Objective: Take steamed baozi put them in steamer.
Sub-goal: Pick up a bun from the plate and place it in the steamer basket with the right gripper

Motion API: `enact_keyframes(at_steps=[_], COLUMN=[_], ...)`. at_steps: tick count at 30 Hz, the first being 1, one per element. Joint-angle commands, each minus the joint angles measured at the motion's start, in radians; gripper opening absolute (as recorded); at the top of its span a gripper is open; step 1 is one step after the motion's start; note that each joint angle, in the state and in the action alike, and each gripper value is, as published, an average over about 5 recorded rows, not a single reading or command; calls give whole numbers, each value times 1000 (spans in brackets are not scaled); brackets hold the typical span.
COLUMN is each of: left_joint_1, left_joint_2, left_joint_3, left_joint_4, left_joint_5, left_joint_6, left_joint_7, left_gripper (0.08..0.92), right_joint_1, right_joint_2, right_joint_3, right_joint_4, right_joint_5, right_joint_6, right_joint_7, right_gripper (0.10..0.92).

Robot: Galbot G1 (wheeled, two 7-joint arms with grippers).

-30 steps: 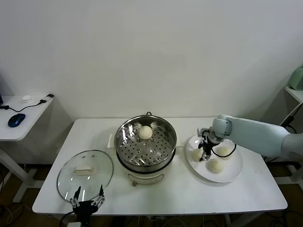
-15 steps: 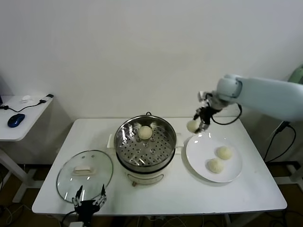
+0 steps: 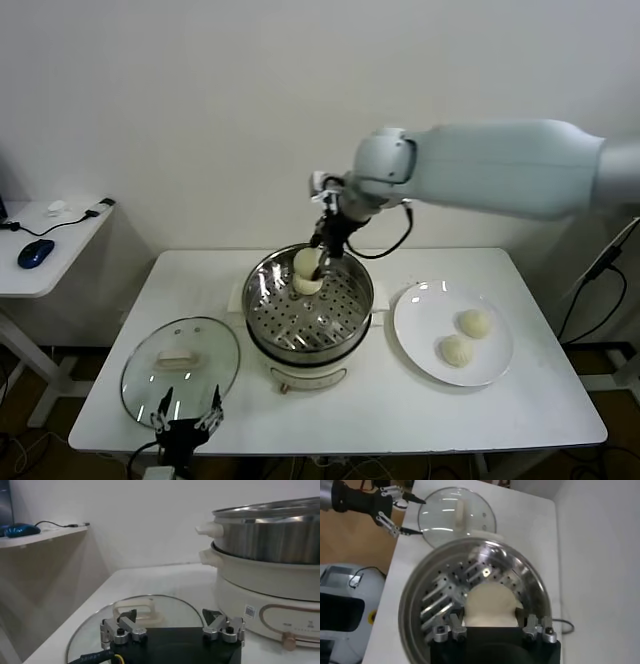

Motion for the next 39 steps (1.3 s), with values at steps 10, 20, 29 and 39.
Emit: enact_keyframes(at_steps=[10,20,29,39], left_joint_1=[0,3,5,13], left_joint_2=[-5,1,-1,-1], left_joint_3=[5,6,10,13], left_joint_4=[6,10,5,-2], left_joint_5=[7,13,16,28], left_joint_6=[-6,-11,-10,-16], left_joint_7=[-1,-5,-5,-8], left_gripper=[823,823,823,823], right_joint_1=[-252,-320,-245,62], right_joint_2=[234,255,215,-128], right_joint_3=[-1,23,12,-48], right_joint_4=[-272,-301,-257,-118], right_joint_5=[-106,-136,-153,-165], right_joint_6=[-52,-54,6,230], right_joint_7=[76,70,26,-279], right_gripper=[679,679,798,823])
